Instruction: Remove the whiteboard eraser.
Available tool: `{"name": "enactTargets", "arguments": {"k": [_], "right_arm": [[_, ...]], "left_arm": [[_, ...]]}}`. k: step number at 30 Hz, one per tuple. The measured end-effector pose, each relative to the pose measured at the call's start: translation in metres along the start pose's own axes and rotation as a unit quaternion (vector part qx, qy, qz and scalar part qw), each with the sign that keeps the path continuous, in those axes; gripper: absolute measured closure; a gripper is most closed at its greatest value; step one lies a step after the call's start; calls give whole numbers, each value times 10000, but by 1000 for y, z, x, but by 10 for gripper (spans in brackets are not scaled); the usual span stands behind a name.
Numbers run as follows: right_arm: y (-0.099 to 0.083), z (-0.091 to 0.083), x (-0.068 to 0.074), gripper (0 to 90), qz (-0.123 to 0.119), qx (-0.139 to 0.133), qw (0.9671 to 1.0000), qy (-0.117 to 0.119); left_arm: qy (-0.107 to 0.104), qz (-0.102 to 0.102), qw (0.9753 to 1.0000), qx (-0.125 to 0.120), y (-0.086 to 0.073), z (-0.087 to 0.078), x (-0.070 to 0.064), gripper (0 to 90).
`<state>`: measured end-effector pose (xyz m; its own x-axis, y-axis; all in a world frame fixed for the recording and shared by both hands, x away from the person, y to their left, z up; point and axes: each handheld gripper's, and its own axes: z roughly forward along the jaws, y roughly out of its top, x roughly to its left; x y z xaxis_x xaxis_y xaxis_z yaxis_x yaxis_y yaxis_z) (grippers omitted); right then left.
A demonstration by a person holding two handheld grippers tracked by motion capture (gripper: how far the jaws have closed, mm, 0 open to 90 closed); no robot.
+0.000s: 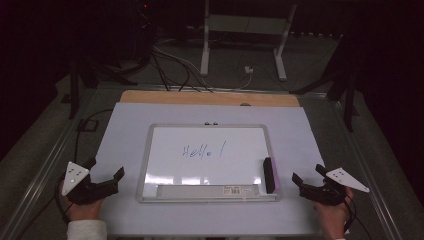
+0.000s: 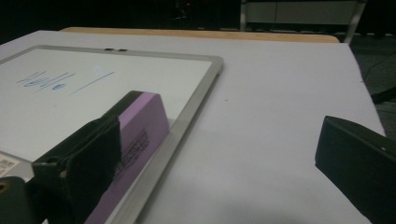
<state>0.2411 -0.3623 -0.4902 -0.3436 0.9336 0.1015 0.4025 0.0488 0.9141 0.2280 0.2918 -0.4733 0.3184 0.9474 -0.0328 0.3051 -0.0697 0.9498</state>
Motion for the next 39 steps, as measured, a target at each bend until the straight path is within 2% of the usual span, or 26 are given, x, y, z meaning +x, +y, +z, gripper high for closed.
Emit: {"name": "enactTargets", "arguments": {"k": [6,11,16,20,24,29,39], "right_arm": [[0,-1,-2,13,85,-68,9999,-7],[3,-2,-1,13,212,-143,9996,71],[9,-3,3,13,263,-194,9993,167],[14,-2,7,13,296,-187,9991,225],[18,3,12,13,291,-62,9991,314],[20,11,19,13,249,146,9987,426],[21,23,29,53,254,411,9966,672]], "left_arm": [[103,150,9998,77,0,-2,-1,12],[62,202,9997,154,-2,-2,-2,13],[136,131,9998,66,-3,-1,-3,13],[101,131,9999,41,-5,-1,-4,12],[118,189,9997,88,-7,1,-4,12],[83,69,9998,170,-7,1,-3,12],[181,76,9996,212,-8,1,-3,13]]}}
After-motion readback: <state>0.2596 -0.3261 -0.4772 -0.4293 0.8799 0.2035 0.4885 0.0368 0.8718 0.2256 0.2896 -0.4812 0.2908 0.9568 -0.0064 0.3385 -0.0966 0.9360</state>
